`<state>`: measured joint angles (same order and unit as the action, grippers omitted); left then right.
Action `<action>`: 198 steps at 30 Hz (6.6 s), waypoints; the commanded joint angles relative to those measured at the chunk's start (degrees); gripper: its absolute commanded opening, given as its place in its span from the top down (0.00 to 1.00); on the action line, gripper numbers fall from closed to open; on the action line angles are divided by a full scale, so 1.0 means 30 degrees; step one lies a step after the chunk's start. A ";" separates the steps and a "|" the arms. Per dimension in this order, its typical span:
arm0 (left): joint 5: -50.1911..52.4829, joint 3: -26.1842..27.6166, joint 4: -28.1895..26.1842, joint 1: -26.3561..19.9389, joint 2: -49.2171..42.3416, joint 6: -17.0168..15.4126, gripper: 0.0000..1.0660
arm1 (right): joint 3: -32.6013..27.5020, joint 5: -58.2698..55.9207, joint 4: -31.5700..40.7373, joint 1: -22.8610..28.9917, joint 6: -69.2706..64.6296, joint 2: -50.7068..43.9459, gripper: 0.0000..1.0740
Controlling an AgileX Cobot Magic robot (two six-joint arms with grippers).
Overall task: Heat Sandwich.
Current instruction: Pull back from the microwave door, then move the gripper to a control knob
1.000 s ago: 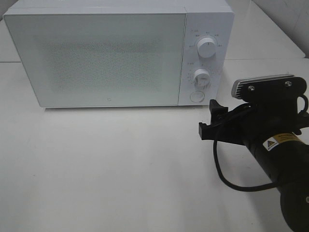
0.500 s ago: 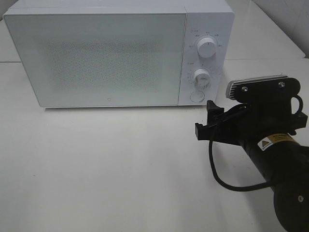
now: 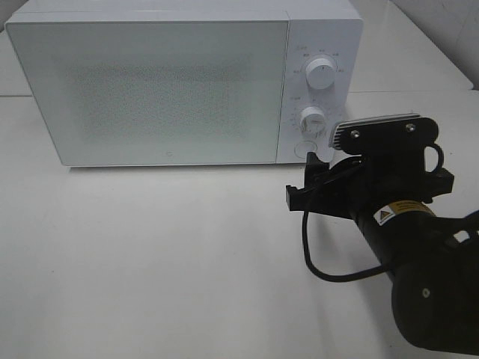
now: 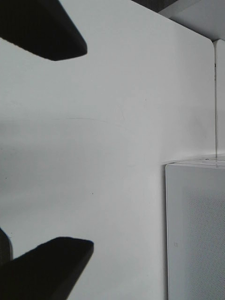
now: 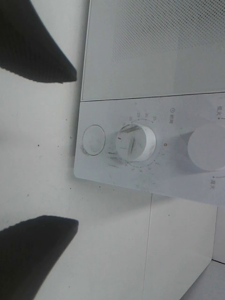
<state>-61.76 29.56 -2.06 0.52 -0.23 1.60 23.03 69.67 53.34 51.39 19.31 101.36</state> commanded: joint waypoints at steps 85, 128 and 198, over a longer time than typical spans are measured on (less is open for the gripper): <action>0.0210 0.0000 -0.0038 0.0076 -0.0382 -0.0095 0.08 | 0.7105 -0.0497 -0.4717 -0.5118 -0.3094 0.5634 0.85; 0.0210 0.0000 -0.0038 0.0076 -0.0382 -0.0095 0.08 | 0.7105 0.0936 -0.5901 -0.5118 -3.0520 0.5634 0.84; 0.0210 0.0000 -0.0038 0.0076 -0.0382 -0.0095 0.08 | 0.3170 -0.2788 -0.8690 -0.5061 -3.1131 0.2502 0.29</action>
<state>-61.76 29.56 -2.01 0.52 -0.23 1.60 34.15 64.46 30.37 36.10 -74.14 111.67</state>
